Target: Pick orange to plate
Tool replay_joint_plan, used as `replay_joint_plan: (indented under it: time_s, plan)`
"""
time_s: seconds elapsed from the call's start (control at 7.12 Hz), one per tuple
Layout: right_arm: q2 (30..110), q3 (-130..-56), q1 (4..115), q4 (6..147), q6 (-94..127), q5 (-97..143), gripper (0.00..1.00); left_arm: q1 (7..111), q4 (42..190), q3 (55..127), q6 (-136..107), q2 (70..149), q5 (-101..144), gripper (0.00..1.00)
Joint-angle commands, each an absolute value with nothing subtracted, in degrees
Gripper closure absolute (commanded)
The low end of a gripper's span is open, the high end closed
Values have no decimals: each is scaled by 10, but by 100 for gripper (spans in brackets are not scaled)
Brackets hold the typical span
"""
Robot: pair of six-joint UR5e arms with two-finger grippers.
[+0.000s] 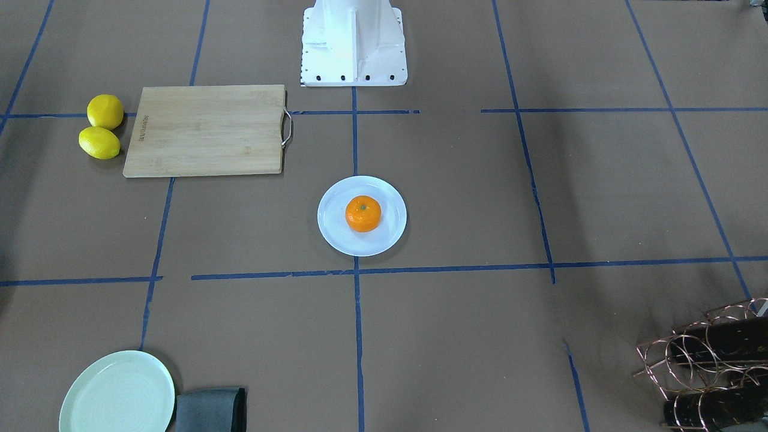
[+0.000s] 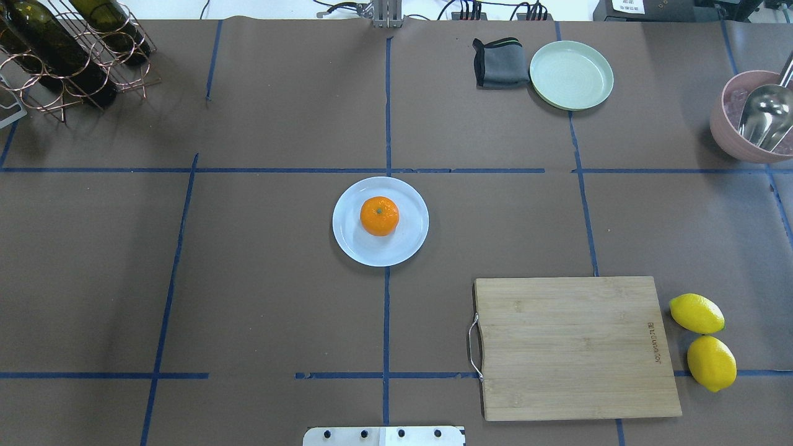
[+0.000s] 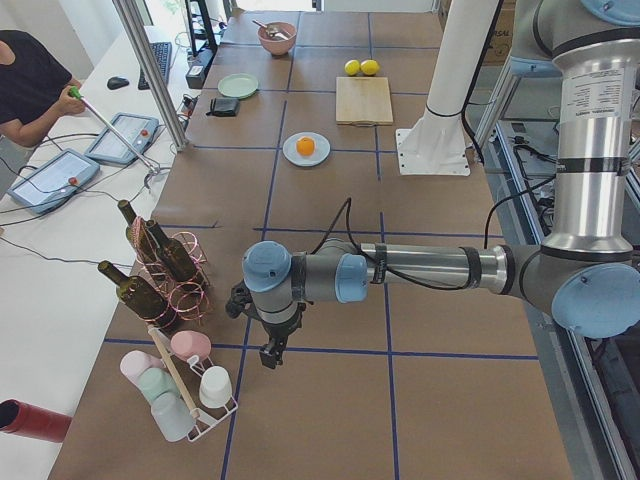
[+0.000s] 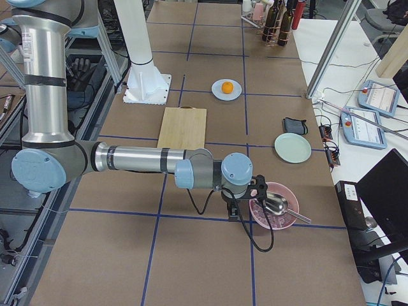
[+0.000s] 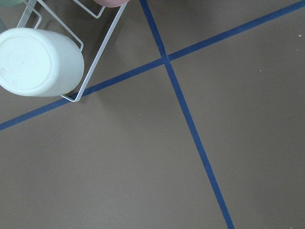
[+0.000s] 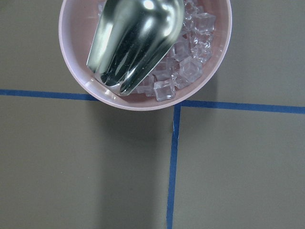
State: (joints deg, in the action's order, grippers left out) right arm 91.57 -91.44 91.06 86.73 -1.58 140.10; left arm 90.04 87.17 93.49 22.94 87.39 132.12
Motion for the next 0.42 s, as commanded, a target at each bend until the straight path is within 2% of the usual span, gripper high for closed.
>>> replay_joint_plan:
  time_s: [0.0,0.28]
  plan:
    - [917,-913,911,867,-15,1401,0,900,883,918,229,875,1322,0]
    - [915,-913,911,867,-15,1402,0,900,948,866,228,876,1322,0]
